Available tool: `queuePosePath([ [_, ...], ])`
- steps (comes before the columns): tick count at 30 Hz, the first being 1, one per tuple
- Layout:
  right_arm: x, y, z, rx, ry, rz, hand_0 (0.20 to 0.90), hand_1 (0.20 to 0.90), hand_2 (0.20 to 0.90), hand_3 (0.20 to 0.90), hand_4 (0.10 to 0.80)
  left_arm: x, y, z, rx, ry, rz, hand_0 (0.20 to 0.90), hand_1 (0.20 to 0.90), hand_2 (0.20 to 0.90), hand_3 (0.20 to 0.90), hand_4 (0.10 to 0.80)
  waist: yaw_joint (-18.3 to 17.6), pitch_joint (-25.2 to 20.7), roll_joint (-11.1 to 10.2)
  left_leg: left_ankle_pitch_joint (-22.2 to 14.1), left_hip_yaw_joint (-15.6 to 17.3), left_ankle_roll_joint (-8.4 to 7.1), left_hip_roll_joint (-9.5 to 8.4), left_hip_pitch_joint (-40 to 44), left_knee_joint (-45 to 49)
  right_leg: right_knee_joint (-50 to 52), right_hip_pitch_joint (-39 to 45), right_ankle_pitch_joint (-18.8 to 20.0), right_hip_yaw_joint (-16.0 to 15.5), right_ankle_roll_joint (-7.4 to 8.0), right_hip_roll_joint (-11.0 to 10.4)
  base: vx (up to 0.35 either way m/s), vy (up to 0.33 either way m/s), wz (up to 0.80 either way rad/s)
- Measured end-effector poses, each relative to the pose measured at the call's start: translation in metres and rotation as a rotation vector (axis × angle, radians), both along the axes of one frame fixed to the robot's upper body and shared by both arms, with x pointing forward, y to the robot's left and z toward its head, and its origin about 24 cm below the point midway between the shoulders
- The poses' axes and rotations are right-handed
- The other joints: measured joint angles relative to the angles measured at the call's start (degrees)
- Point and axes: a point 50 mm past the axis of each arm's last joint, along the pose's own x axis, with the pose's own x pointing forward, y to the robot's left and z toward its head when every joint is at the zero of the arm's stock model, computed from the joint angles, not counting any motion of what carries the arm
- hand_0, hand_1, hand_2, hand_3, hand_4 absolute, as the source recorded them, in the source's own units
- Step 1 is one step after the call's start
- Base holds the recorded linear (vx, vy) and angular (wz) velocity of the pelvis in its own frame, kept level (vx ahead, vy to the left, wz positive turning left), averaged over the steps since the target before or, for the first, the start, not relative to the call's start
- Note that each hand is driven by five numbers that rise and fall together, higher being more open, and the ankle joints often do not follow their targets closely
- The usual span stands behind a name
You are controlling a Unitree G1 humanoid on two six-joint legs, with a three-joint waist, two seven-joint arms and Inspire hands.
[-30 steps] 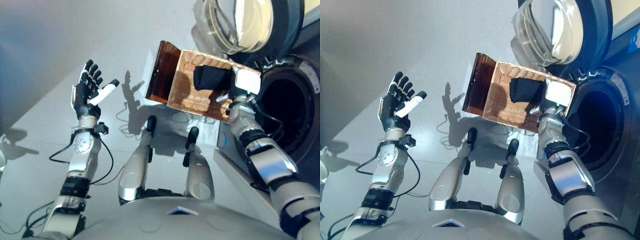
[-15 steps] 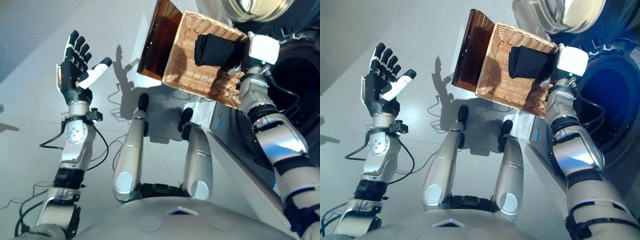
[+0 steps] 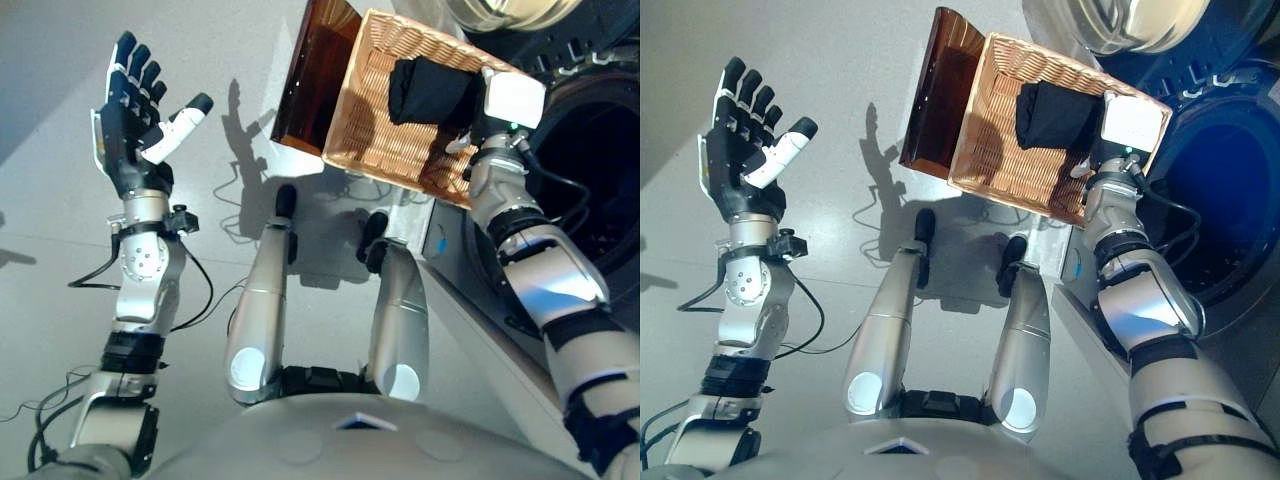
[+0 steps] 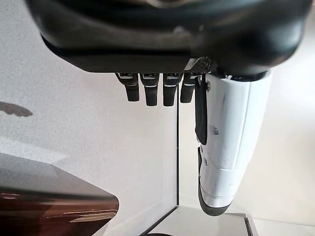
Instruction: Pick up the clothes and place them into the washing machine
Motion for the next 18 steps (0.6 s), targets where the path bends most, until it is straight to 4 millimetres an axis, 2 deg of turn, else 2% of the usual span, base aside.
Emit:
queuePosePath([
  [8,-0.0002,-0.0005,-0.0005,0.013,0.000,-0.004,0.900,0.900,0.900,0.900,0.800,-0.0071,0.0036,-0.0098,0.001,0.038,0.013,0.900,0.900,0.900,0.900,0.800,0.38,-0.09,0.09,0.64,-0.15,-0.01,-0.08,-0.01,-1.33,-0.07,-0.57,-0.17,-0.37,-0.16,-0.15,0.003,-0.034,0.03],
  [18,-0.0010,-0.0054,-0.0007,0.021,0.008,-0.030,0.900,0.900,0.900,0.900,0.800,-0.0055,0.0033,-0.0068,0.001,0.026,0.012,0.900,0.900,0.900,0.900,0.800,1.52,-0.13,0.37,1.52,-0.45,-0.73,-0.20,0.03,-3.31,0.03,-1.39,-0.70,-0.60,-0.86,-0.06,-0.002,-0.028,0.02],
])
